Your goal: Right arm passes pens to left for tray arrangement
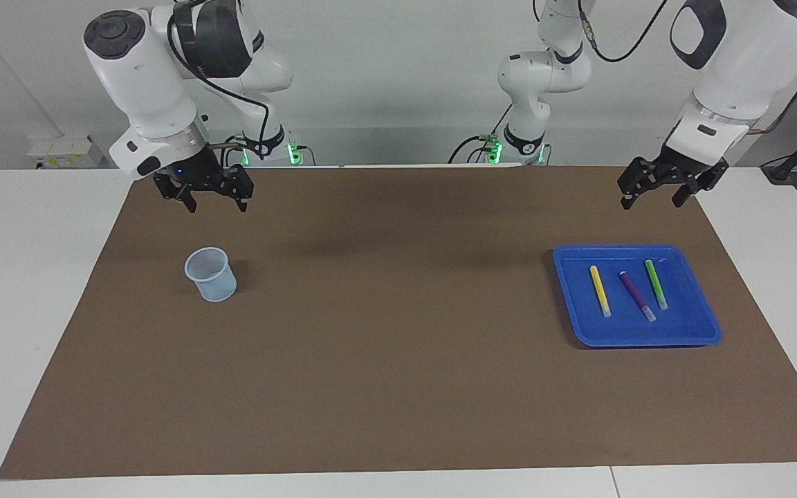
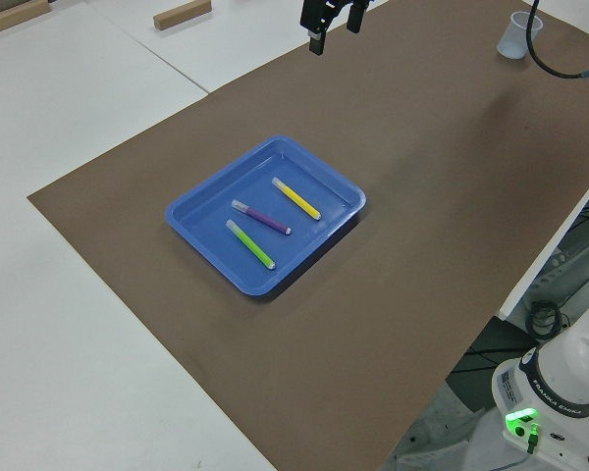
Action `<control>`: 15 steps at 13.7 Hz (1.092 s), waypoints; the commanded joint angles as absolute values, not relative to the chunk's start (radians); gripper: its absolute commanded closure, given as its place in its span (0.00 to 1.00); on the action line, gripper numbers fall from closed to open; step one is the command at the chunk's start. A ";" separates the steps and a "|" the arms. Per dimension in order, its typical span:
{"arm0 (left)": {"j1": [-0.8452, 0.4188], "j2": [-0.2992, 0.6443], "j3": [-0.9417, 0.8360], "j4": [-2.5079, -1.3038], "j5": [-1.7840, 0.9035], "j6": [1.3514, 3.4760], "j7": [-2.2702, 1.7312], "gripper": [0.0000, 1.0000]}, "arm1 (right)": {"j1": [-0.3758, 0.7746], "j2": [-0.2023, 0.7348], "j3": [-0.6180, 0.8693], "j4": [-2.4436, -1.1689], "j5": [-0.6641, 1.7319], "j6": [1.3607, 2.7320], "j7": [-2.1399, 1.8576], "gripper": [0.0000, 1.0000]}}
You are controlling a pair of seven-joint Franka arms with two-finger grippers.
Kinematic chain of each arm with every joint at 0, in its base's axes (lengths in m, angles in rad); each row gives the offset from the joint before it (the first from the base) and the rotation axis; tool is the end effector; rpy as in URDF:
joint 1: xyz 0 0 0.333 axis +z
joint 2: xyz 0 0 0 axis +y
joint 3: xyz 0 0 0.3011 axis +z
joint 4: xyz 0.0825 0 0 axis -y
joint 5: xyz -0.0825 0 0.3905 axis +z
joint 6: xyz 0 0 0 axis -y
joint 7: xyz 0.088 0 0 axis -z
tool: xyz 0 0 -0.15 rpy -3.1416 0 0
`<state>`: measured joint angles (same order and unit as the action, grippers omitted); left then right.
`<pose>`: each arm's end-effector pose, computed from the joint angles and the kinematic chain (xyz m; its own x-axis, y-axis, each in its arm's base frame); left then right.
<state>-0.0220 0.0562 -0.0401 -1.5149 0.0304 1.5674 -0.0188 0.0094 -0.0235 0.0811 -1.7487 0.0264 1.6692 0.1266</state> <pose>0.5764 -0.0307 0.5611 0.9991 -0.0431 -0.0031 -0.0432 -0.9987 -0.0282 0.5508 0.0540 0.5027 0.9975 -0.0389 -0.0587 -0.0400 -0.9991 -0.0169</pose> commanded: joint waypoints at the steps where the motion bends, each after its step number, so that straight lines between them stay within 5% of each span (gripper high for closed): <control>1: -0.041 0.000 -0.031 -1.572 0.054 1.560 -0.020 0.00 | -0.006 -0.020 0.095 -1.735 0.011 1.658 0.120 0.00; 15: -0.034 -0.063 -0.026 -1.657 0.049 1.556 -0.015 0.00 | -0.006 -0.020 0.095 -1.735 0.011 1.660 0.120 0.00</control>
